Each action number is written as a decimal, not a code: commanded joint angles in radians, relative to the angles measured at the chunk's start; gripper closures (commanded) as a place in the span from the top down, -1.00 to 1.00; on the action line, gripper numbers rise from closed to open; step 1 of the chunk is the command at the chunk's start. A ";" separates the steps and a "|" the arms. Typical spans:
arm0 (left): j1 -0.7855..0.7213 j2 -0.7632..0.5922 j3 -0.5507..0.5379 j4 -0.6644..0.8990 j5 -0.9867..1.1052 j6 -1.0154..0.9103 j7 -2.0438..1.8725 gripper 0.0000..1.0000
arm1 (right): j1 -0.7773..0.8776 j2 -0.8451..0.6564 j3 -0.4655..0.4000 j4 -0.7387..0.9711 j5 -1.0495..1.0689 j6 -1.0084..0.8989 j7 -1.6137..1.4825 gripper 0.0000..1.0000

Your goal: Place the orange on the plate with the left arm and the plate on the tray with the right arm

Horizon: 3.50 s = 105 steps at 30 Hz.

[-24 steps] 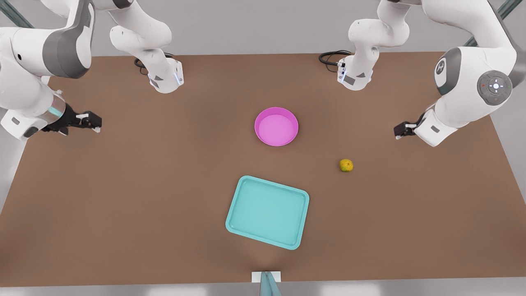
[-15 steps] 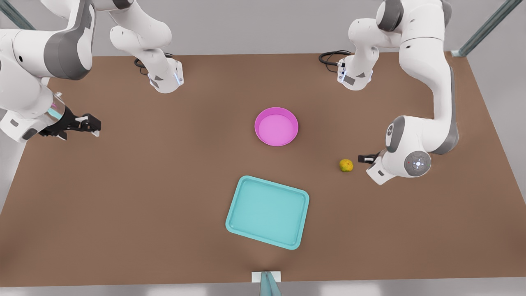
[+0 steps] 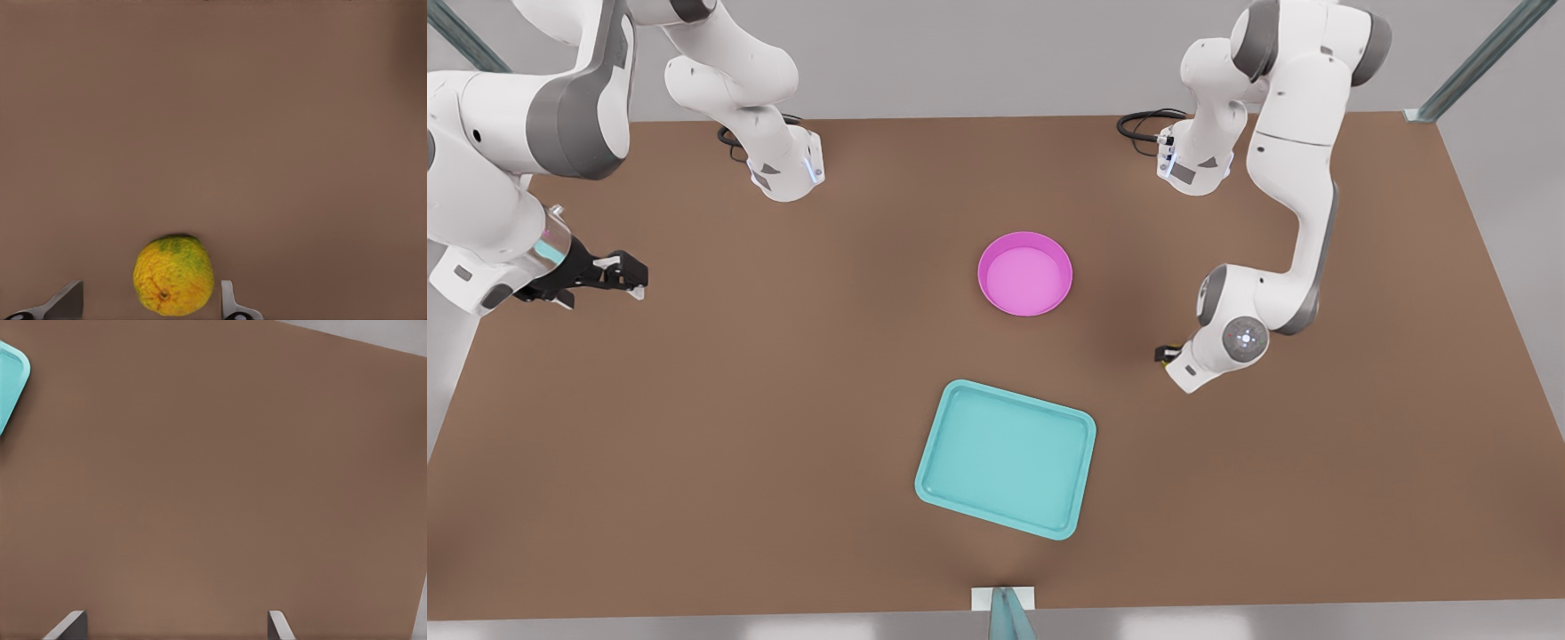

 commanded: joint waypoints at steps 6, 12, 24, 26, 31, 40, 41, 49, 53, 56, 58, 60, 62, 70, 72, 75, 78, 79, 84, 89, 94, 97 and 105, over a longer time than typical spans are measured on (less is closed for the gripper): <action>-0.001 0.059 0.000 -0.001 0.001 0.059 -0.021 1.00 | 0.000 0.003 -0.001 0.001 0.002 0.001 -0.016 1.00; -0.001 0.088 0.000 -0.001 0.001 0.047 -0.023 1.00 | 0.000 0.006 -0.001 -0.001 0.002 0.005 -0.016 1.00; 0.001 0.101 0.000 0.000 0.001 0.047 -0.026 0.38 | -0.001 0.016 -0.005 -0.001 0.003 0.005 -0.025 1.00; 0.001 0.099 0.000 0.000 0.001 0.047 -0.049 0.34 | -0.001 0.016 -0.007 -0.001 0.005 0.007 -0.025 1.00; -0.048 0.021 0.000 0.000 0.001 -0.077 -0.130 0.28 | -0.001 0.017 -0.010 -0.001 0.008 0.007 -0.025 1.00; -0.605 0.111 -0.002 0.306 -0.173 -0.291 -0.671 0.31 | -0.001 0.017 -0.010 -0.002 0.009 0.011 -0.025 1.00; -0.629 0.108 -0.002 0.301 -0.173 -0.300 -0.702 0.31 | -0.001 0.019 -0.010 -0.002 0.009 0.011 -0.025 1.00; -0.674 0.116 -0.002 0.267 -0.173 -0.413 -0.691 1.00 | -0.001 0.025 -0.010 -0.002 0.011 0.013 -0.025 1.00; -0.652 -0.014 0.430 0.682 -0.265 -0.951 -0.534 1.00 | 0.009 0.034 -0.008 -0.019 0.020 0.004 -0.022 1.00; -0.651 -0.019 0.748 0.754 -0.270 -0.972 -0.238 1.00 | 0.134 0.080 -0.004 -0.148 0.142 -0.013 -0.019 1.00; -0.529 -0.054 0.711 0.781 -0.272 -0.964 -0.158 1.00 | 0.207 0.123 -0.004 -0.238 0.344 0.062 -0.013 1.00; 0.074 -0.161 -0.044 0.770 -0.023 -0.926 -0.136 1.00 | 0.305 0.112 -0.002 -0.369 0.394 0.249 -0.013 1.00; 0.096 -0.252 -0.061 0.654 -0.006 -0.804 -0.139 1.00 | 0.381 0.074 0.012 -0.513 0.394 0.469 0.004 1.00; 0.098 -0.192 -0.058 0.724 -0.012 -0.829 -0.125 1.00 | 0.551 0.134 0.070 -0.685 0.476 0.855 0.328 1.00; 0.098 -0.195 -0.058 0.724 -0.012 -0.829 -0.125 1.00 | 0.580 0.135 0.076 -0.699 0.476 0.856 0.414 1.00; 0.098 -0.192 -0.058 0.724 -0.025 -0.843 -0.125 1.00 | 0.598 0.169 0.092 -0.708 0.497 0.856 0.452 1.00; 0.096 -0.191 -0.064 0.724 -0.022 -0.844 -0.130 1.00 | 0.628 0.241 0.102 -0.693 0.578 0.864 0.452 1.00; 0.096 -0.189 -0.066 0.724 -0.023 -0.844 -0.128 1.00 | 0.635 0.253 0.102 -0.686 0.586 0.875 0.452 1.00; 0.096 -0.202 -0.058 0.767 -0.018 -0.846 -0.139 1.00 | 0.643 0.341 0.142 -0.611 0.601 0.872 0.440 1.00; 0.096 -0.197 -0.055 0.801 -0.008 -0.870 -0.147 1.00 | 0.663 0.442 0.159 -0.525 0.643 0.876 0.437 1.00; 0.098 -0.189 -0.048 0.807 -0.008 -0.875 -0.144 1.00 | 0.671 0.468 0.159 -0.513 0.641 0.876 0.417 1.00; 0.098 -0.180 -0.040 0.807 -0.008 -0.873 -0.145 1.00 | 0.671 0.488 0.173 -0.512 0.643 0.876 0.397 1.00; 0.098 -0.191 -0.040 0.807 -0.006 -0.898 -0.133 1.00 | 0.684 0.525 0.179 -0.489 0.643 0.876 0.397 0.75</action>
